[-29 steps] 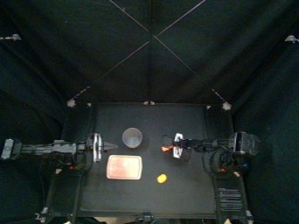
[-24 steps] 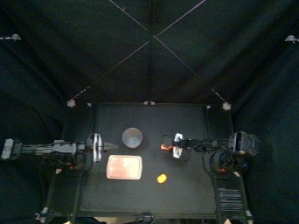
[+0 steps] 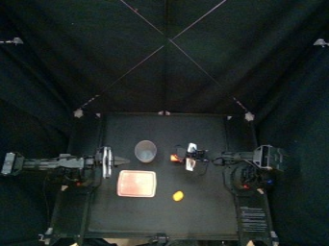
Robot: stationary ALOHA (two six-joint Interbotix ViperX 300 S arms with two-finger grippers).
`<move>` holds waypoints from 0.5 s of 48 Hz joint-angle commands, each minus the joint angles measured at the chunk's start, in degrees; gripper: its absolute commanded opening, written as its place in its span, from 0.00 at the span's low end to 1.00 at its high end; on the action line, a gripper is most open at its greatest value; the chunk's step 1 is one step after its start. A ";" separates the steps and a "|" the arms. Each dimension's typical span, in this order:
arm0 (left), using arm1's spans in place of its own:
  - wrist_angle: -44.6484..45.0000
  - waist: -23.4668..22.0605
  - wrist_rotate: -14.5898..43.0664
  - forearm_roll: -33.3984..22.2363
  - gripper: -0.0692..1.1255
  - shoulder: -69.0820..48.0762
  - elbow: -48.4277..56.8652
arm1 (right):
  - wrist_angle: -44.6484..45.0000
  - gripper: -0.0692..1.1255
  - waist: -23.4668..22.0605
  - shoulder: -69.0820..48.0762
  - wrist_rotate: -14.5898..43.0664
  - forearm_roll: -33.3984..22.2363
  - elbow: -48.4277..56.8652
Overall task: Pick the carrot then place it in the grey bowl
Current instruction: Place carrot in the grey bowl
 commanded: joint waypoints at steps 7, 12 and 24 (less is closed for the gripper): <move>-0.26 0.00 0.09 0.09 0.03 0.09 -0.79 | 0.53 0.34 2.02 -5.10 0.00 -3.96 -9.14; -0.26 0.18 0.09 0.18 0.03 0.09 -0.79 | -1.58 0.34 3.08 -3.87 -0.09 -5.54 -12.48; -0.26 0.35 0.09 0.53 0.03 0.00 -0.79 | -4.92 0.34 3.52 3.43 0.26 -8.44 -20.83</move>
